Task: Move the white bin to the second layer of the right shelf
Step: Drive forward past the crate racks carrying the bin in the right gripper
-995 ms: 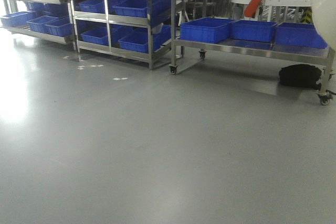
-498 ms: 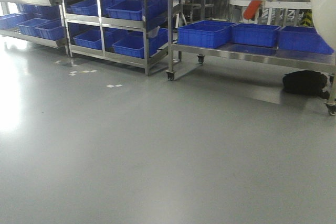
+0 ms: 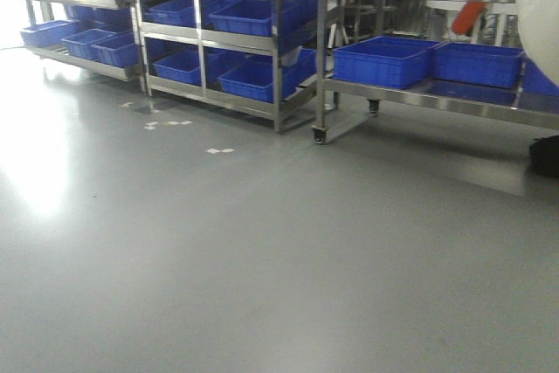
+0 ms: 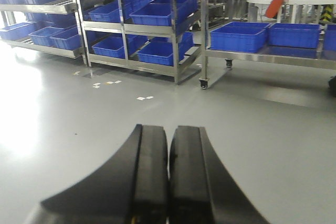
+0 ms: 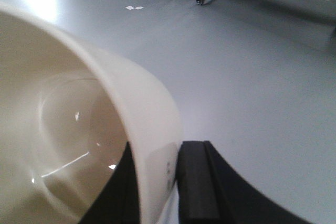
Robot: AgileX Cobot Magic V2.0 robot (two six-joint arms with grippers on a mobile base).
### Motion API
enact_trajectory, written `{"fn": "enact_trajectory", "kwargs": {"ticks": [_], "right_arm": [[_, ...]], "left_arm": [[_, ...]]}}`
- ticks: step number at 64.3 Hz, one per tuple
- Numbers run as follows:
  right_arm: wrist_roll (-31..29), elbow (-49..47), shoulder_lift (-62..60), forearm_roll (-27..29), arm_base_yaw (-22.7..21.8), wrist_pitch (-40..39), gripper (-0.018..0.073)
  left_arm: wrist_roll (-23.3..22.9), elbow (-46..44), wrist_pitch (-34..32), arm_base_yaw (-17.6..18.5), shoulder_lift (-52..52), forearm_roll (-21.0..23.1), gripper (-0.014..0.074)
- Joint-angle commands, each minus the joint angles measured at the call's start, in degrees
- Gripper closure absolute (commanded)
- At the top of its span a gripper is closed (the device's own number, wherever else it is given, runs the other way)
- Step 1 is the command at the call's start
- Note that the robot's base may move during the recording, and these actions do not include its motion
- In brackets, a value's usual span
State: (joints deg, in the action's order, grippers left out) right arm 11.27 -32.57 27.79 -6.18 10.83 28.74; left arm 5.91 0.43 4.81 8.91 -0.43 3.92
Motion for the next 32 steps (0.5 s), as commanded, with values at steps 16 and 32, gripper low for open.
{"fn": "enact_trajectory", "kwargs": {"ticks": [16, 32], "right_arm": [[0.0, -1.9, 0.5, -0.4, -0.3, -6.0, 0.0526], [0.0, -1.9, 0.5, -0.4, -0.3, -6.0, 0.0526]], "left_arm": [[-0.2, 2.1, -4.8, 0.2, -0.8, 0.3, 0.0512], [-0.2, 2.1, -4.8, 0.2, -0.8, 0.3, 0.0512]]}}
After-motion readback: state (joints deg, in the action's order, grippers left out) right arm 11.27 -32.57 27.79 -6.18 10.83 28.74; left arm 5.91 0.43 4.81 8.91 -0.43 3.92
